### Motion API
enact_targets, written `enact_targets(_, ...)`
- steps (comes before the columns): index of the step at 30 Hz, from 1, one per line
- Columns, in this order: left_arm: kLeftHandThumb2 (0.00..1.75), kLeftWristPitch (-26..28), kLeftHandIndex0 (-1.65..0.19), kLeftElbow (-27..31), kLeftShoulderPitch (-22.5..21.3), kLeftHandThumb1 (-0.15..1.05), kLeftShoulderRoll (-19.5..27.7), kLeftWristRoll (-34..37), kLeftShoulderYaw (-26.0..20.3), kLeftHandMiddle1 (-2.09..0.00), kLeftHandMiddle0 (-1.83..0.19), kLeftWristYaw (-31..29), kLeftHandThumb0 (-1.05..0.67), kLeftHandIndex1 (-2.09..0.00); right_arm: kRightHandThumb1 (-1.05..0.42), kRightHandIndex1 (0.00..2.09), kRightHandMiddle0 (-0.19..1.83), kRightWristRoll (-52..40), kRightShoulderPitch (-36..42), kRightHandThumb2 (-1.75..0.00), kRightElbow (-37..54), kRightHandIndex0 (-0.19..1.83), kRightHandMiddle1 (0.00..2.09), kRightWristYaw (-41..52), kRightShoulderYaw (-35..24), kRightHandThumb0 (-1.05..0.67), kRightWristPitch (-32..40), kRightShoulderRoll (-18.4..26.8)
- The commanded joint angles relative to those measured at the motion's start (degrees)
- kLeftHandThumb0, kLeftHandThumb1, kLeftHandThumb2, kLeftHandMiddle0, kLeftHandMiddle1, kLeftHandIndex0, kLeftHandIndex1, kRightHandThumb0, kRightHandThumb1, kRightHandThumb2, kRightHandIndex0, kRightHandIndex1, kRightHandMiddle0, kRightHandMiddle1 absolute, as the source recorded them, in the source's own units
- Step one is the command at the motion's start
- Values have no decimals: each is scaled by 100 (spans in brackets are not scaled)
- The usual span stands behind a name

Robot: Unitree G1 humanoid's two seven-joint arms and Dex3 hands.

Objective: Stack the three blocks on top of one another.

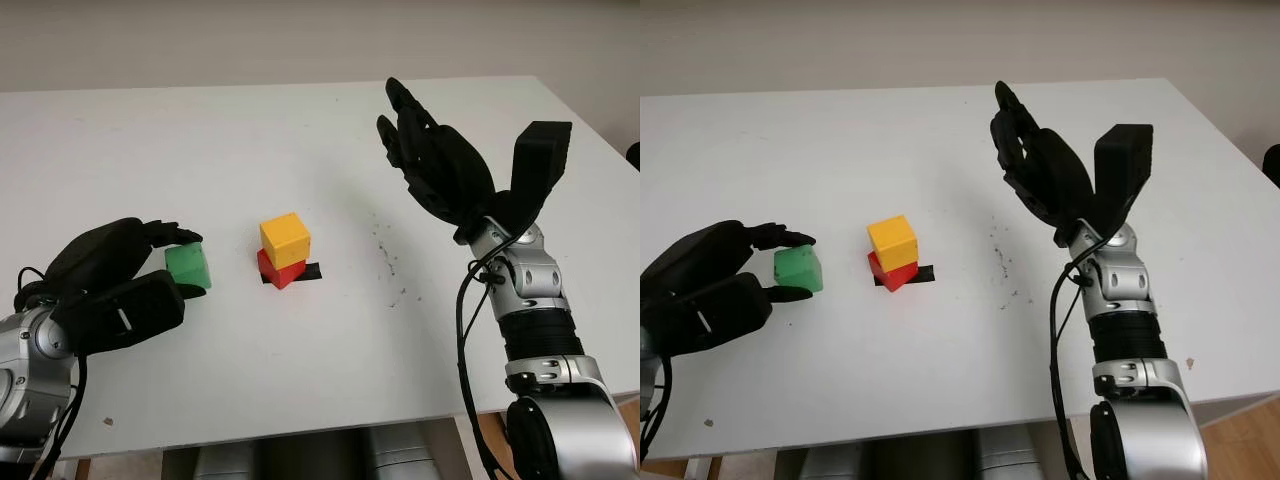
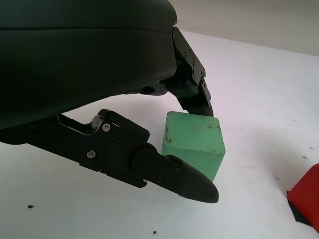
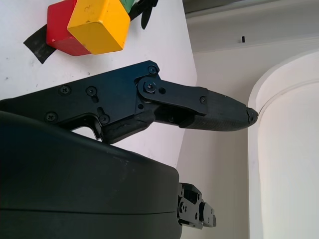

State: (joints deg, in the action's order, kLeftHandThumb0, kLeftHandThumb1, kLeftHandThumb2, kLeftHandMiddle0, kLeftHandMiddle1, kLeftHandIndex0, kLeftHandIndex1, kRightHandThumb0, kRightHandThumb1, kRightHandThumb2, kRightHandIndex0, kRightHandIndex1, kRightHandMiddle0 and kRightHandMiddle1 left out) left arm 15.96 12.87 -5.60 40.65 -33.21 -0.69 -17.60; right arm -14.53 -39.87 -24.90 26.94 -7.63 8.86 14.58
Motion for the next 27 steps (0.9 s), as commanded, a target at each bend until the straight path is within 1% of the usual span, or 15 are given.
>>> enact_targets(1,5,-115,-26,-52,70,90,40,-96,51,-6,-34,76,-51,-100,-105,0,-19,-52,-12,-62,108,-19,0,15,-49,-72,27,56)
enact_targets(6,6,-238,-24,-142,85,92,100,-437,153,-6,-33,118,-46,-104,-105,0,-19,-59,-14,-62,123,-19,0,39,-52,-72,51,73)
enact_targets(11,6,-324,-25,-216,78,93,114,-866,245,-6,-34,224,-48,-103,-105,0,-19,-65,-18,-60,134,-19,1,28,-57,-72,66,75)
enact_targets(16,5,-341,-25,-223,79,91,66,-1040,257,-6,-34,205,-49,-100,-105,0,-19,-75,-16,-61,153,-19,1,39,-51,-72,73,73)
enact_targets(22,6,-402,-28,-256,93,94,-7,-1027,247,-6,-36,255,-52,-98,-105,0,-19,-54,-5,-60,173,-19,0,8,-42,-72,60,72)
enact_targets(27,8,-368,-36,-304,97,102,-233,-634,119,-7,-38,252,-47,-100,-105,0,-19,-51,17,-61,163,-19,2,-26,-54,-70,57,73)
